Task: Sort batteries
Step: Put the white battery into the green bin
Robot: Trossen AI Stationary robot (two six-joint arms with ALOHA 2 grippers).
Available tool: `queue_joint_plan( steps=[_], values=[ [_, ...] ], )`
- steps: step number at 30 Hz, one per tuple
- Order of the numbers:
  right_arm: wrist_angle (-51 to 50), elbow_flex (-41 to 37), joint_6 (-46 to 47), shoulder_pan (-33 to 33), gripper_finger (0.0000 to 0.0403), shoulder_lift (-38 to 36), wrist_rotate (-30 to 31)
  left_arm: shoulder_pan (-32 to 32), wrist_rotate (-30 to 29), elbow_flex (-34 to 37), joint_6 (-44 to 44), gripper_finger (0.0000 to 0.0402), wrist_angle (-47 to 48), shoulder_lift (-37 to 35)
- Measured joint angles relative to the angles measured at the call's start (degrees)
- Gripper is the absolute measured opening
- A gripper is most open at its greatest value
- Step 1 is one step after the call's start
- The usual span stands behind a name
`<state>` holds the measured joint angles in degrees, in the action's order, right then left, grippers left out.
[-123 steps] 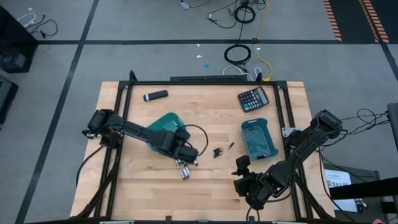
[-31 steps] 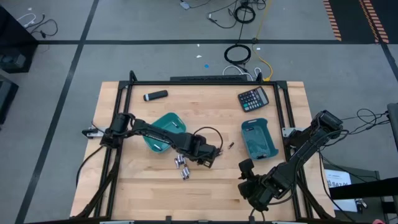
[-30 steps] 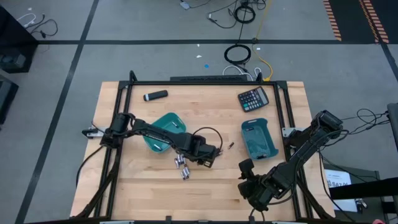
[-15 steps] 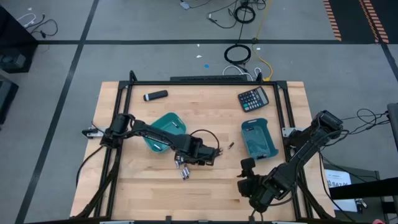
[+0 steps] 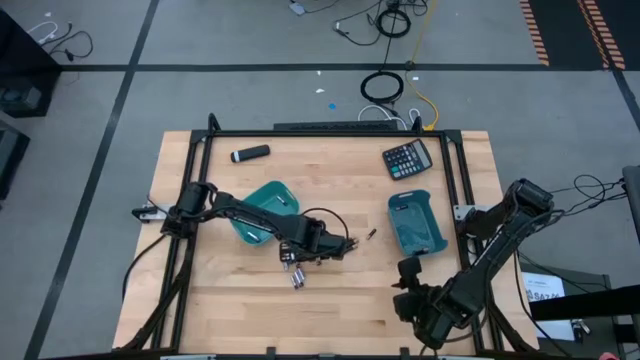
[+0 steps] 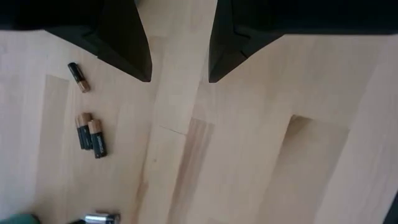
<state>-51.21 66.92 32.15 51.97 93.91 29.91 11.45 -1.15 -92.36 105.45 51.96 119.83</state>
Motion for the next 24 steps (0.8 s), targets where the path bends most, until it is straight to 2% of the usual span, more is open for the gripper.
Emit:
queue_joint_plan(
  steps=[11,17,20,24],
  values=[
    [0.71,0.02,-1.96,0.24,0.0150,-0.02,0.03,-0.31,2.62,-0.05,0.25,0.0144,-0.40,4.53],
    [1.57,0.02,-3.16,0.15,0.0150,-0.11,-0.05,-0.65,4.50,-0.22,-4.87,0.0140,-1.74,7.07],
    [1.76,0.02,-3.33,0.15,0.0150,-0.11,-0.13,-0.64,5.65,-0.26,-11.10,0.0117,-1.44,7.65],
    [2.05,0.02,-4.13,0.15,0.0150,-0.11,-0.17,-0.66,6.33,-0.26,-18.78,0.0052,-1.52,7.74]
  ],
)
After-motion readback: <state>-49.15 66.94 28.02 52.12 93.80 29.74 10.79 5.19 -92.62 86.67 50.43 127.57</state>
